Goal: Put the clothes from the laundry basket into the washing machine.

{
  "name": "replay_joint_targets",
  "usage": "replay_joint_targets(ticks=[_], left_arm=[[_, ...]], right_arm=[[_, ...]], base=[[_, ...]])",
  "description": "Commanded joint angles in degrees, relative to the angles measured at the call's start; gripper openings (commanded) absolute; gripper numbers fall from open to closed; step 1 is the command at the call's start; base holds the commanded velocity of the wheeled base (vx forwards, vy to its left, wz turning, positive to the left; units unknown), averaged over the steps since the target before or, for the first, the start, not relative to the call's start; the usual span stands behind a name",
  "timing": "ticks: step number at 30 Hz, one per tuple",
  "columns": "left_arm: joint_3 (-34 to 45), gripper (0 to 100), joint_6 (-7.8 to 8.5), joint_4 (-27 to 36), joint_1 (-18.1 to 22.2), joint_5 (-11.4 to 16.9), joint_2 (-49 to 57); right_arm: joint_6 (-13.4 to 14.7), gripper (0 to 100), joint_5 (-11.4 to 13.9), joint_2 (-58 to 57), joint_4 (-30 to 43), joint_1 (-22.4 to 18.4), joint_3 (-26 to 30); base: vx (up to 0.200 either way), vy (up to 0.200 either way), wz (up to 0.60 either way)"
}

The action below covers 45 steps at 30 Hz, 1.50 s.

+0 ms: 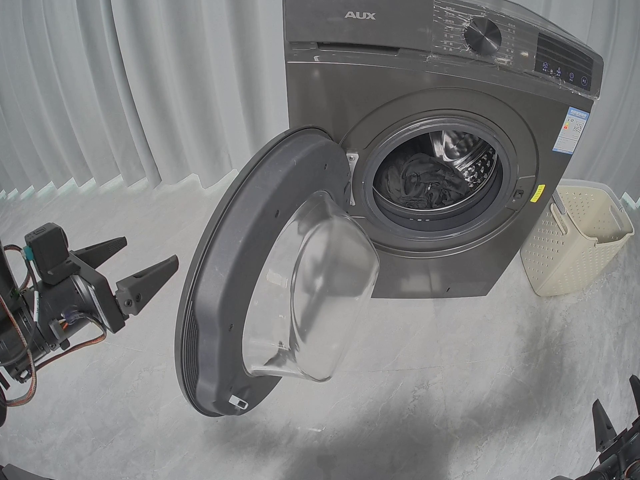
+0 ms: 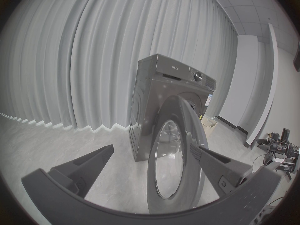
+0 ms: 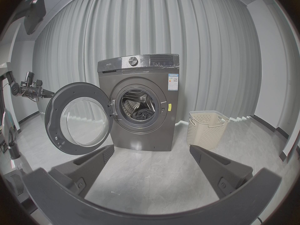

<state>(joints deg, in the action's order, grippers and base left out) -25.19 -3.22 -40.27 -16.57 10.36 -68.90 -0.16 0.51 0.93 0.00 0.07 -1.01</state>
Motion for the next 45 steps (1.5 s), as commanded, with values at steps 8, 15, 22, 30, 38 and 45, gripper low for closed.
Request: replay_joint_targets(ticks=[8, 15, 22, 30, 38, 45], left_arm=[[-0.21, 100, -0.39, -0.78, -9.10, -0.08, -5.63], [-0.13, 100, 0.14, -0.87, -10.50, -0.17, -8.27], [-1.27, 100, 0.05, -3.77, -12.88, -1.66, -12.92], [-5.05, 100, 0.05, -9.74, -22.81, -9.22, -19.60], [-10.76, 100, -0.03, -10.80, -25.36, -10.54, -25.14], [-15.16, 100, -0.47, -13.44, -25.09, -9.83, -31.21]], right_arm=[[-0.02, 100, 0.02, -0.93, 0.00, 0.01, 1.01], [-0.02, 100, 0.02, -0.93, 0.09, 0.01, 1.01], [-0.02, 100, 0.02, -0.93, 0.00, 0.01, 1.01], [-0.02, 100, 0.02, -0.93, 0.00, 0.01, 1.01], [-0.02, 100, 0.02, -0.93, 0.00, 0.01, 1.01], [-0.02, 100, 0.02, -0.93, 0.00, 0.01, 1.01]], base=[[0.000, 0.000, 0.00], [0.000, 0.000, 0.00], [0.000, 0.000, 0.00], [0.000, 0.000, 0.00], [0.000, 0.000, 0.00], [0.000, 0.000, 0.00]])
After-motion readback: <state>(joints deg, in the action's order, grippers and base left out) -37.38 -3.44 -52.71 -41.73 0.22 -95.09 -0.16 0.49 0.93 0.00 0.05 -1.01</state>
